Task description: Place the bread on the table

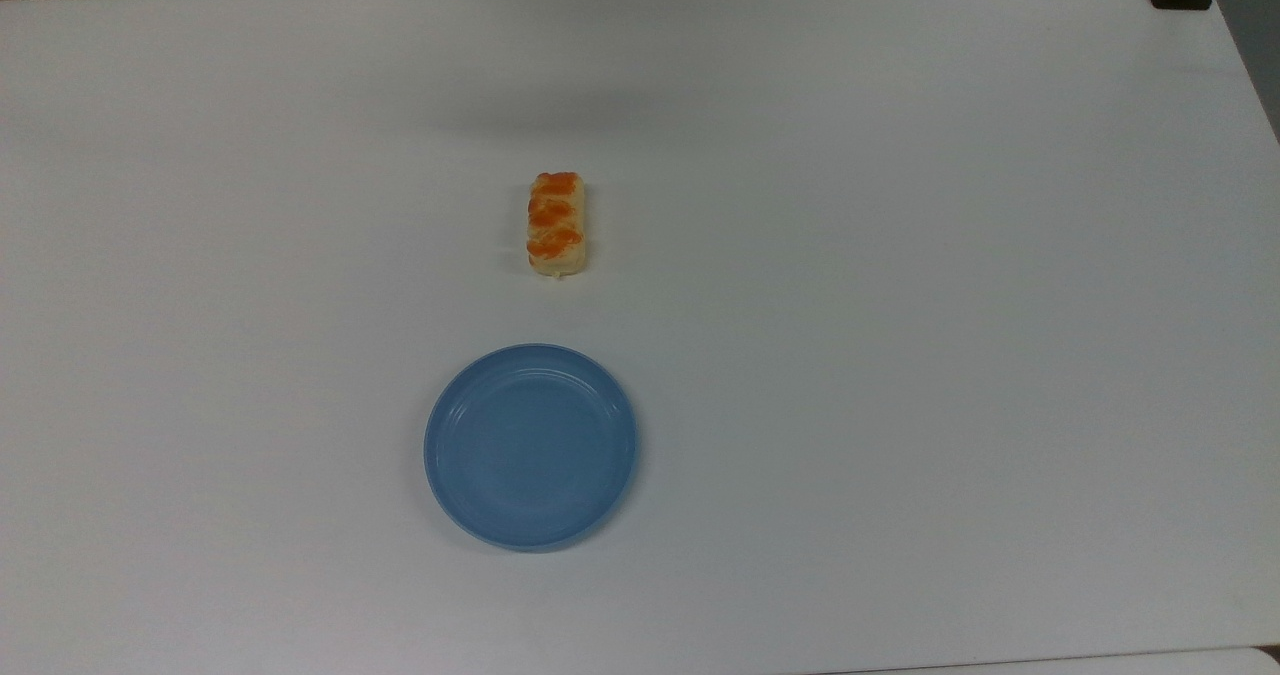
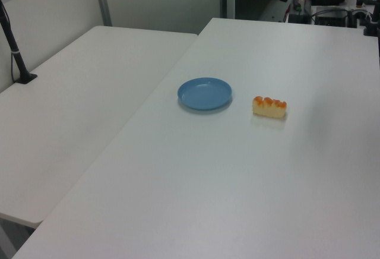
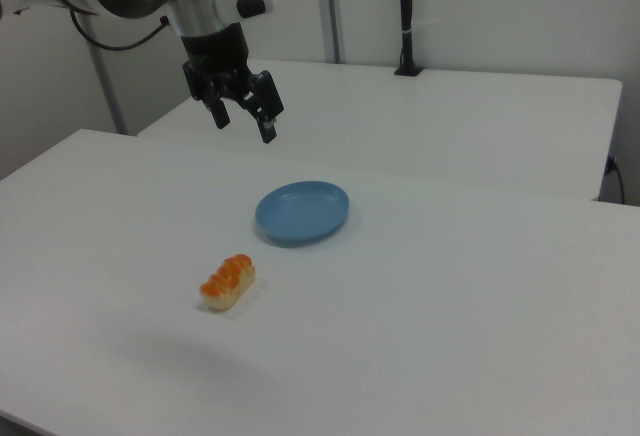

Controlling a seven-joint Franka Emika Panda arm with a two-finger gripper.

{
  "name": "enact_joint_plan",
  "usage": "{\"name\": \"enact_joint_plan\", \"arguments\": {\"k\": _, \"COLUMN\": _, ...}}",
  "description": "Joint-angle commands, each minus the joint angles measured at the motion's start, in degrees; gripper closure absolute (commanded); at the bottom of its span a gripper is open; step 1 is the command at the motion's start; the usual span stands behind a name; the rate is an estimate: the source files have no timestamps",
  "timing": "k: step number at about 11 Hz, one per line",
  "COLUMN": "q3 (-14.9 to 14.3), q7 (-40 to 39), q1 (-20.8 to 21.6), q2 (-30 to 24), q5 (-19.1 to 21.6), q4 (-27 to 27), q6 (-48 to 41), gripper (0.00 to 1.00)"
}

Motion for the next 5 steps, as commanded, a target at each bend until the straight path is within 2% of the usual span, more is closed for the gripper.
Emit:
{"name": "enact_joint_plan", "arguments": {"k": 1, "q3": -1.63, "q7": -7.2, "q1": 0.42, "q2": -0.8, "q5": 1.22, "q4": -0.51, "q6": -0.58, "gripper": 0.0}}
{"name": "enact_joint_plan", "arguments": {"k": 4, "q3": -1.45, "q7": -6.08, "q1": 1.21, "q2": -0.62, "q5": 1.14, "q4": -0.51, "q6": -0.76, "gripper": 0.0}}
{"name": "enact_joint_plan", "arguments": {"k": 5, "q3": -1.63, "q7": -4.15, "q1": 2.87, "q2": -0.53, "q5": 1.14, "q4": -0.51, "q6": -0.84, "gripper": 0.0}}
